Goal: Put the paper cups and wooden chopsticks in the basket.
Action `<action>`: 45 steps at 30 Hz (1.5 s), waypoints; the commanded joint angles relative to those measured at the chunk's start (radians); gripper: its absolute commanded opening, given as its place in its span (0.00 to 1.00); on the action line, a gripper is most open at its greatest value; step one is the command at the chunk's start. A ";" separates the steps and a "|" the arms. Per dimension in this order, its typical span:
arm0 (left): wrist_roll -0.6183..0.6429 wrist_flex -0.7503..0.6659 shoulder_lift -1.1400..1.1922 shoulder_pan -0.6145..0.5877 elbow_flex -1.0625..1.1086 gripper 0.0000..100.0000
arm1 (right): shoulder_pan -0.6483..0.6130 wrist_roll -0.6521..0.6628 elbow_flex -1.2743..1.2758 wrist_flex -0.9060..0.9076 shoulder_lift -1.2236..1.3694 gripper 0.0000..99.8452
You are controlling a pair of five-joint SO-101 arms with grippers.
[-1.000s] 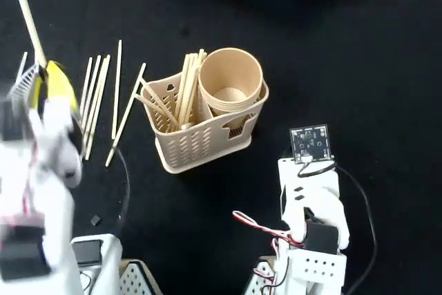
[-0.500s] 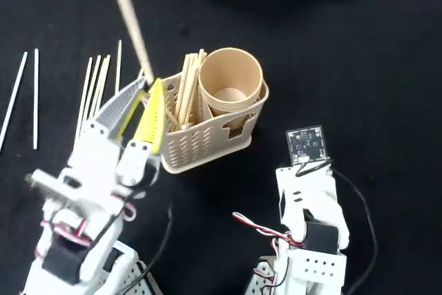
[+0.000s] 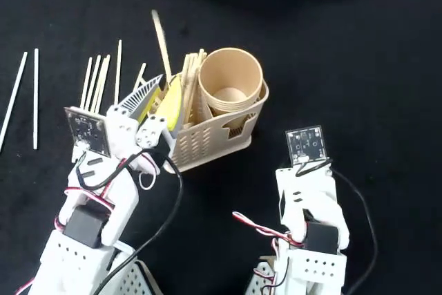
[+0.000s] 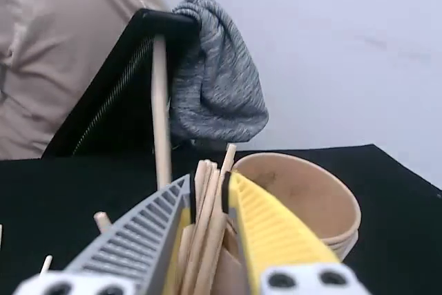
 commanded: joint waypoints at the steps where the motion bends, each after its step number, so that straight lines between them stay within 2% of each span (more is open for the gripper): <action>1: 0.008 0.046 0.003 -0.010 -0.030 0.15 | -0.012 0.006 -0.004 0.006 -0.071 0.01; 7: 0.008 0.187 0.002 -0.044 -0.148 0.16 | -0.012 0.006 -0.004 0.006 -0.071 0.01; 13: -0.005 0.488 -0.012 -0.406 -0.444 0.16 | -0.012 0.006 -0.004 0.006 -0.071 0.01; 19: -0.184 0.565 0.100 -0.659 -0.470 0.19 | -0.012 0.008 -0.004 0.006 -0.071 0.01; 25: -0.423 0.535 0.431 -0.881 -0.509 0.20 | -0.012 0.008 -0.004 0.006 -0.071 0.01; 31: -0.595 0.522 0.853 -1.046 -0.690 0.20 | -0.012 0.008 -0.004 0.006 -0.071 0.01; 37: -0.692 0.572 1.247 -1.102 -0.951 0.20 | -0.012 0.008 -0.004 0.006 -0.070 0.01; 40: -0.713 0.654 1.416 -1.102 -1.113 0.20 | -0.012 0.008 -0.004 0.006 -0.070 0.01; 45: -0.726 0.703 1.705 -1.099 -1.377 0.20 | -0.012 0.008 -0.004 0.006 -0.070 0.01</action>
